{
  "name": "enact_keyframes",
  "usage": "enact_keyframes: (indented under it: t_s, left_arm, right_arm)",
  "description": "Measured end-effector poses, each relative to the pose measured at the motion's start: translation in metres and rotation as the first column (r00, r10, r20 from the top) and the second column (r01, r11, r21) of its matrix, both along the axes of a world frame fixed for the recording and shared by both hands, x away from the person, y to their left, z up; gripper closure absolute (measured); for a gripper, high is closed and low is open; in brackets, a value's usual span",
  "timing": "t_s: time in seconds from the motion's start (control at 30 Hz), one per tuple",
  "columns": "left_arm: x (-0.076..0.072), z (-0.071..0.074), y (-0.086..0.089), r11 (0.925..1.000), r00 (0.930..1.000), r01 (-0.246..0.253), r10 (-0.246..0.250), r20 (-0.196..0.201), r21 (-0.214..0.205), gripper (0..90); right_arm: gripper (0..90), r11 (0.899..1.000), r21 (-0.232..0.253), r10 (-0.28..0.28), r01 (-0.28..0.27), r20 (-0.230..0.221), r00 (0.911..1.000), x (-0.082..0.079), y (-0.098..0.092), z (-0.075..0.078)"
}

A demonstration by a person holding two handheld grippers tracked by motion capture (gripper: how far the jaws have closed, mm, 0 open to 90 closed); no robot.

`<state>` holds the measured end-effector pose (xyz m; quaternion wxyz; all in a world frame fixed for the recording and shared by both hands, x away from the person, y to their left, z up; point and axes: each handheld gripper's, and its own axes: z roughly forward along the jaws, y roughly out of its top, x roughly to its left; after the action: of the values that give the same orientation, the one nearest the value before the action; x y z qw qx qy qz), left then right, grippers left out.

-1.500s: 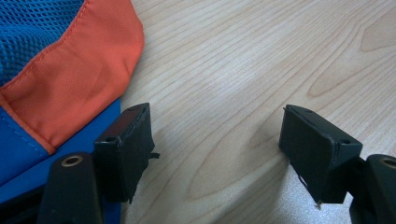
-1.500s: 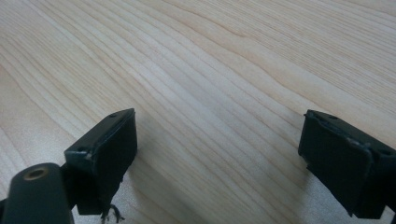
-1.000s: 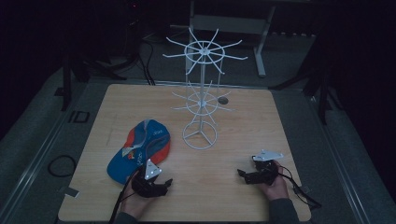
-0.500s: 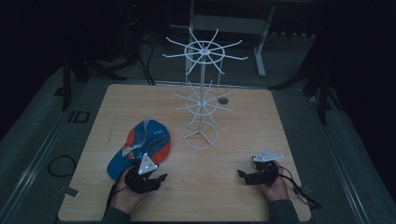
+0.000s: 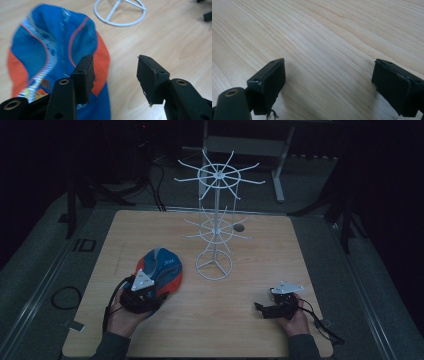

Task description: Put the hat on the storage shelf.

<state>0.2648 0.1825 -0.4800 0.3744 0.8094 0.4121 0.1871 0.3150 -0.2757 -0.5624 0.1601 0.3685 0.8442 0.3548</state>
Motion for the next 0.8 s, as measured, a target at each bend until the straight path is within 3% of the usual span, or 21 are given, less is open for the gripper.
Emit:
enact_keyframes:
  t_s: [0.13,0.27,0.5,0.8]
  left_arm:
    - [0.008,0.009,0.001,0.9994,0.9988,-0.034,0.034,0.035,0.008,42.0]
    - [0.017,0.014,0.0,0.9982,0.9977,-0.052,0.05,0.046,0.03,38.0]
    - [0.039,0.017,0.004,0.997,0.9971,-0.074,0.073,0.02,0.025,35.7]
    - [0.068,0.015,0.003,0.9933,0.9944,-0.104,0.105,-0.015,0.051,31.9]
  right_arm:
    - [11.6,1.0,0.0,0.0,0.0,0.0,1.0,0.0,0.0,0.0]
    - [11.6,1.0,0.0,0.0,0.0,0.0,1.0,0.0,0.0,0.0]
    - [11.6,1.0,0.0,0.0,0.0,0.0,1.0,0.0,0.0,0.0]
    - [11.6,1.0,0.001,-0.001,0.001,-0.001,1.0,0.0,0.0,0.0]
